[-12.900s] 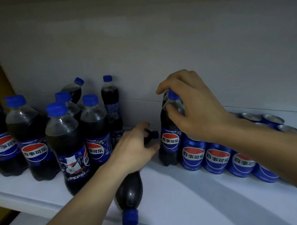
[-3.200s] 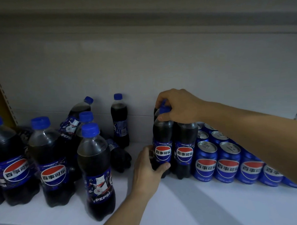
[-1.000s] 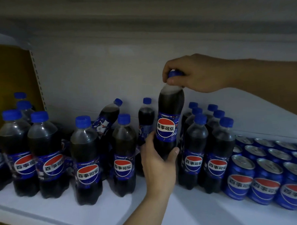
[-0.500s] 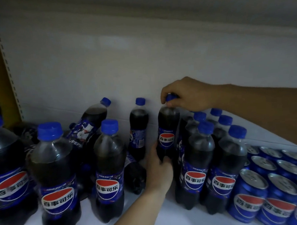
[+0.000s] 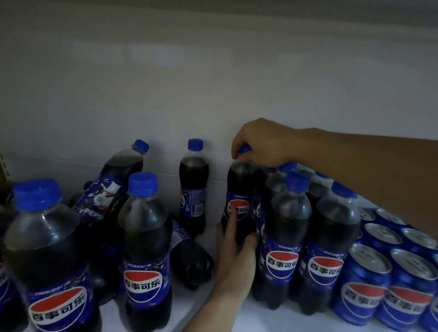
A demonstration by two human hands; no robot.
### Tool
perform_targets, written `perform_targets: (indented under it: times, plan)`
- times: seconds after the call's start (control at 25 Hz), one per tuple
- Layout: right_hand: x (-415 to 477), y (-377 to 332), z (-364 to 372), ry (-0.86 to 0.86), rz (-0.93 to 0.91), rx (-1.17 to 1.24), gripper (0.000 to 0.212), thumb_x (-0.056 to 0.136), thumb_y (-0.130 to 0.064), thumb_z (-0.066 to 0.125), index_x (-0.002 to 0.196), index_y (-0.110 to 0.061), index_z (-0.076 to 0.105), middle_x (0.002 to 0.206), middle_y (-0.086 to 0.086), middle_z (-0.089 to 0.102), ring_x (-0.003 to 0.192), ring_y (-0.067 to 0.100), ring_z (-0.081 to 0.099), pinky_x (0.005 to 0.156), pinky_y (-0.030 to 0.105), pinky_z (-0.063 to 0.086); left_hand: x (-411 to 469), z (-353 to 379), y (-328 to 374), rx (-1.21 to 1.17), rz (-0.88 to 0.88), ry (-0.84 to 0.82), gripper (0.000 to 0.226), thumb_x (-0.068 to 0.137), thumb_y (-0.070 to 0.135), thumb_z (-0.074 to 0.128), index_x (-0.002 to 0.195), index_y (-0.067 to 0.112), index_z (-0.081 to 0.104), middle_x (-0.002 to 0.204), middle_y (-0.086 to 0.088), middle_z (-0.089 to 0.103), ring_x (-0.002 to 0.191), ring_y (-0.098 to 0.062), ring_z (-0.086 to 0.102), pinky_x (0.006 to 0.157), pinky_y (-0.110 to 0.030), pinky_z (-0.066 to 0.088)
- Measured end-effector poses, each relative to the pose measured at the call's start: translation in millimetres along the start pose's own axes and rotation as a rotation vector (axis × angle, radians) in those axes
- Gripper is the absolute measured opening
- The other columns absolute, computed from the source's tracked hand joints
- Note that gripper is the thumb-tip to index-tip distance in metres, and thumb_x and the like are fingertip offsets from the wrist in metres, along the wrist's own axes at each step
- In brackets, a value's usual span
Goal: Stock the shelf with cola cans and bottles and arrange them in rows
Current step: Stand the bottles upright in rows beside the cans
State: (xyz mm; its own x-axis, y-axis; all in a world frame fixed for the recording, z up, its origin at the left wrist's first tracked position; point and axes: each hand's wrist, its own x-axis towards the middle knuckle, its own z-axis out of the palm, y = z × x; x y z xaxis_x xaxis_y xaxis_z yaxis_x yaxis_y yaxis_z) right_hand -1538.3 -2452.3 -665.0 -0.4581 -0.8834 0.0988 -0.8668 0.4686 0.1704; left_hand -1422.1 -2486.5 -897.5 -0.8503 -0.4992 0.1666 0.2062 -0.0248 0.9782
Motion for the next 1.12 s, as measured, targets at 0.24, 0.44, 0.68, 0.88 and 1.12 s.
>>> perform_targets:
  times: [0.24,0.44,0.68,0.88,1.12]
  plan:
    - [-23.1,-9.0,-10.9,0.098,-0.003,0.052,0.034,0.097,-0.037,0.062,0.13,-0.027,0.06,0.112,0.0,0.05,0.104,0.021,0.055,0.094,0.041,0.048,-7.8,-2.1,15.6,0.063,-0.021,-0.022,0.075,0.07,0.069,0.053,0.14,0.073,0.026,0.164,0.02,0.018,0.151,-0.009,0.024,0.123,-0.049,0.027]
    - [-71.4,-39.9,-23.4,0.352,-0.062,0.189,0.022,0.096,-0.035,0.06,0.117,-0.029,0.062,0.108,-0.002,0.056,0.096,0.013,0.056,0.088,0.034,0.048,-48.5,-13.2,53.9,0.197,0.176,0.019,0.048,0.091,0.052,0.045,0.139,0.055,0.044,0.144,0.023,0.047,0.132,0.009,0.043,0.113,-0.023,0.036]
    - [-94.4,-135.3,-43.6,0.279,-0.197,0.519,0.036,0.101,-0.042,0.053,0.134,-0.029,0.054,0.119,-0.006,0.059,0.094,0.004,0.056,0.084,0.025,0.043,-126.8,-53.3,106.9,0.396,0.326,0.029,0.028,0.094,0.039,0.045,0.088,0.026,0.069,0.079,0.008,0.069,0.081,-0.014,0.066,0.072,-0.033,0.052]
    - [-84.3,-180.5,-12.0,0.133,-0.154,0.6,0.036,0.096,-0.044,0.062,0.124,-0.023,0.054,0.118,0.003,0.058,0.105,0.021,0.058,0.088,0.036,0.05,-150.5,-85.4,111.8,0.492,0.321,0.348,0.026,0.098,0.02,0.054,0.075,0.027,0.065,0.069,0.003,0.064,0.064,-0.014,0.06,0.06,-0.033,0.046]
    - [-108.1,-151.4,-27.4,0.363,-0.05,0.719,0.008,0.095,-0.026,0.068,0.096,-0.025,0.06,0.095,-0.011,0.058,0.09,0.013,0.057,0.068,0.018,0.043,-153.3,-82.9,108.4,0.62,0.293,0.407,0.063,0.092,0.012,0.068,0.143,0.032,0.039,0.126,0.02,0.039,0.113,0.004,0.047,0.099,-0.022,0.042]
